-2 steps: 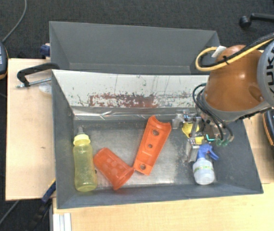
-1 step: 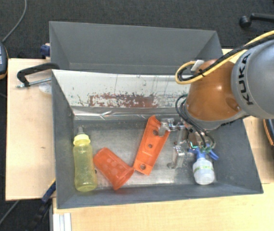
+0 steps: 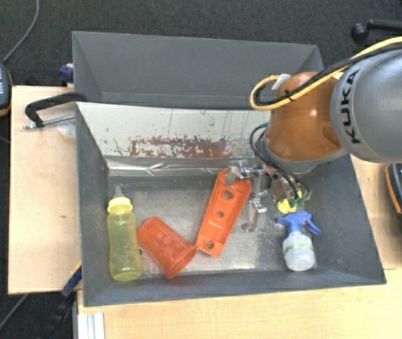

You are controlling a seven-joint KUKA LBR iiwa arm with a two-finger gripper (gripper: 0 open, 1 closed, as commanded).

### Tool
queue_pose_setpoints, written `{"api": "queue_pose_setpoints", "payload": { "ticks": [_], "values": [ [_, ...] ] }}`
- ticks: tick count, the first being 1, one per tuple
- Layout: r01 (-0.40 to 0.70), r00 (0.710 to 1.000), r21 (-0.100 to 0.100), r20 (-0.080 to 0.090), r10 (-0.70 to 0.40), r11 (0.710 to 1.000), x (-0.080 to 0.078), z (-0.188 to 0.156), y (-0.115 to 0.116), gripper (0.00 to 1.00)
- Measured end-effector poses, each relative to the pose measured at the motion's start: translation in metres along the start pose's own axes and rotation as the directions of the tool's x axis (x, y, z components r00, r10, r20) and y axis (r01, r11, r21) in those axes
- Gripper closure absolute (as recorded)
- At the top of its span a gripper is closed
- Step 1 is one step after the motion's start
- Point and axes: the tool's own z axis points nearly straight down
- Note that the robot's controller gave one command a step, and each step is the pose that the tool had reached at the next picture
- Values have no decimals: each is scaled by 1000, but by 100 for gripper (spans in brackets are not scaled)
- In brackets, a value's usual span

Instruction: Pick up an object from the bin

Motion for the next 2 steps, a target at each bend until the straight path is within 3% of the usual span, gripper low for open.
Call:
{"api": "queue_pose_setpoints", "payload": {
  "ticks": [1,2],
  "values": [
    [5,1000,-3,-4,-5,1000,-20,31,10,0],
    [297,955,1,9,-297,955,-40,29,43,100]
  ]
}}
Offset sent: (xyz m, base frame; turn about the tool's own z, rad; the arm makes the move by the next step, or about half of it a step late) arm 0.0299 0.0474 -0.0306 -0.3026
